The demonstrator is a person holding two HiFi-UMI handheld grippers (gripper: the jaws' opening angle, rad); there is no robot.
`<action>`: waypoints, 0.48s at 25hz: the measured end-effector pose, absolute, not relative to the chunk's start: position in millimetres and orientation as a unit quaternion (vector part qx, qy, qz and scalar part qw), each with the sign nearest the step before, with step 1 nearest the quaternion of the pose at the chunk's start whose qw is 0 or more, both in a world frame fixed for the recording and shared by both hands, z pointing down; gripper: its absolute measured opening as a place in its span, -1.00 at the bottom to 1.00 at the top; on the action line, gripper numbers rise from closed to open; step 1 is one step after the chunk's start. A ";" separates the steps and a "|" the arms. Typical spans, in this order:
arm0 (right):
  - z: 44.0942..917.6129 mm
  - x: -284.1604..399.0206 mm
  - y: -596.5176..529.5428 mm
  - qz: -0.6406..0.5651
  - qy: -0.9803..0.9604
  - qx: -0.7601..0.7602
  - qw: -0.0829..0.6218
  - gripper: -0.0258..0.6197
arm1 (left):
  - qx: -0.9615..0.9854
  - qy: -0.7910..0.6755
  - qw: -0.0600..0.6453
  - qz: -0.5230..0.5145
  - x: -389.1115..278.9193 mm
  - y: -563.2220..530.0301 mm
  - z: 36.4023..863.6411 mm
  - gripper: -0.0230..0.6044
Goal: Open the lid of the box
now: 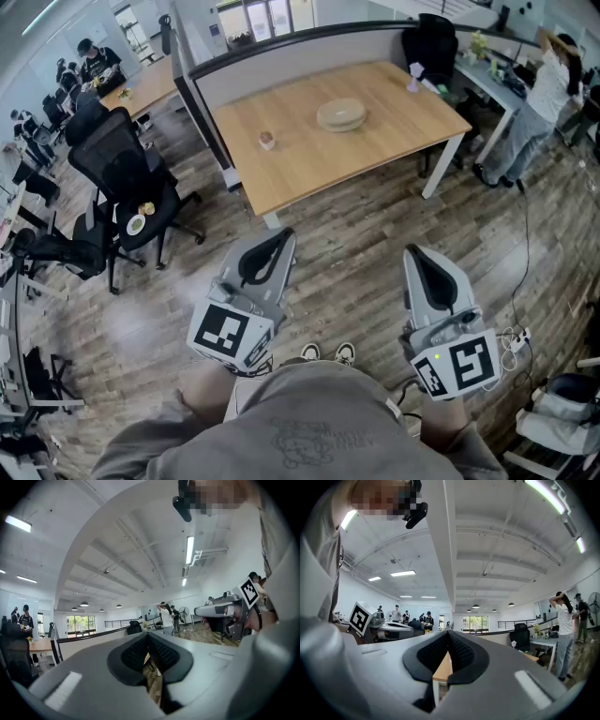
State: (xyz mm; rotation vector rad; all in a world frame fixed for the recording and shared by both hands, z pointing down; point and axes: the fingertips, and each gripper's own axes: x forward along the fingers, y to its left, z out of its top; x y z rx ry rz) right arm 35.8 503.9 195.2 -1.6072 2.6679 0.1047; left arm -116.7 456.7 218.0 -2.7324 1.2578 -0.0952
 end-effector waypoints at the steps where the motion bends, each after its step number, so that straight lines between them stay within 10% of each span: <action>1: 194.8 35.7 503.4 0.031 0.856 -0.516 0.016 -0.89 | -0.906 0.417 0.065 -0.031 -117.3 456.9 218.3 -0.92; 12: 198.2 46.5 492.4 -0.001 0.856 -0.516 0.035 -0.89 | -0.908 0.413 0.060 -0.034 -112.7 455.1 223.2 -0.92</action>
